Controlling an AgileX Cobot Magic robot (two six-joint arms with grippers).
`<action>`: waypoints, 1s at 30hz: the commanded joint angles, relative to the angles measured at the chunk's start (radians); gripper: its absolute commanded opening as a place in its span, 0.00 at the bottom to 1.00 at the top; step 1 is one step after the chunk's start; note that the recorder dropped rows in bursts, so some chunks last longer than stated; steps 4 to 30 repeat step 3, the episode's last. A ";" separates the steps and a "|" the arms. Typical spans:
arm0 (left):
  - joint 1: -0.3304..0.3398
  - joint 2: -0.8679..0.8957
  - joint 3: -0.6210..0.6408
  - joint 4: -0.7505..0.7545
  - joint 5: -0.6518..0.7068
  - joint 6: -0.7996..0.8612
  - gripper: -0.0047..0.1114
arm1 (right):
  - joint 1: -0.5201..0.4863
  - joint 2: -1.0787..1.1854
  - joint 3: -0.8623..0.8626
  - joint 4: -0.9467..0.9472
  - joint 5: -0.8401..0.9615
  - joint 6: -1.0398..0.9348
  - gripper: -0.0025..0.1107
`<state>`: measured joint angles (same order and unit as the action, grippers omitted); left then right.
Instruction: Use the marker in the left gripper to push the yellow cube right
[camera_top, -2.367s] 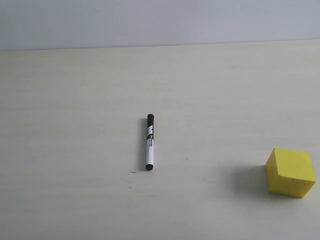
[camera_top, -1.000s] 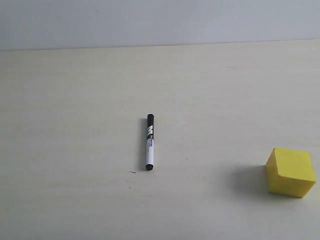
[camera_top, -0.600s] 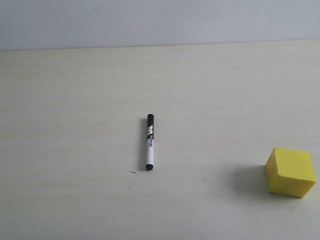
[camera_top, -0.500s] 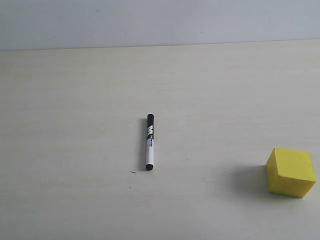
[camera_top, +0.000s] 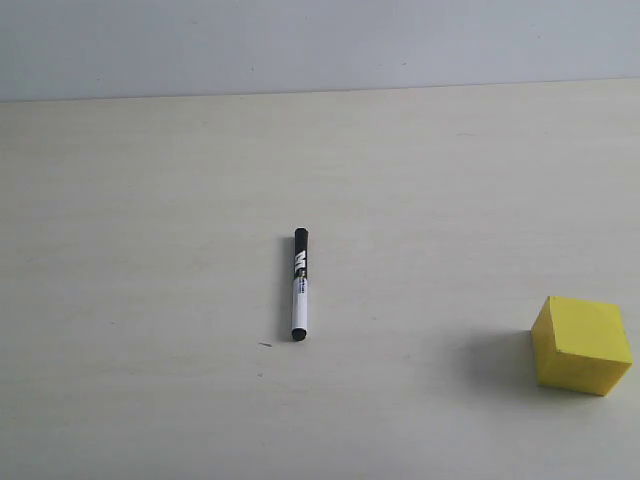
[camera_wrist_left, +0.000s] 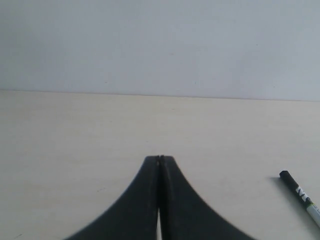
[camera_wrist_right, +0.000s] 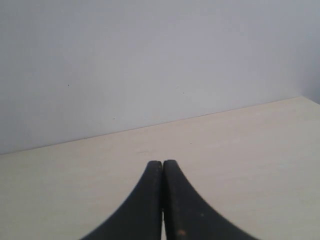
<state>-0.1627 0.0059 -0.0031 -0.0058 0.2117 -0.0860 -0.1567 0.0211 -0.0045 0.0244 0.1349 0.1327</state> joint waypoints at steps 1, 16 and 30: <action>0.003 -0.006 0.003 -0.009 -0.008 0.003 0.04 | 0.000 -0.006 0.005 0.000 -0.005 -0.005 0.02; 0.003 -0.006 0.003 -0.009 -0.008 0.003 0.04 | 0.000 -0.006 0.005 0.000 -0.005 -0.005 0.02; 0.003 -0.006 0.003 -0.009 -0.008 0.003 0.04 | 0.000 -0.006 0.005 0.000 -0.005 -0.005 0.02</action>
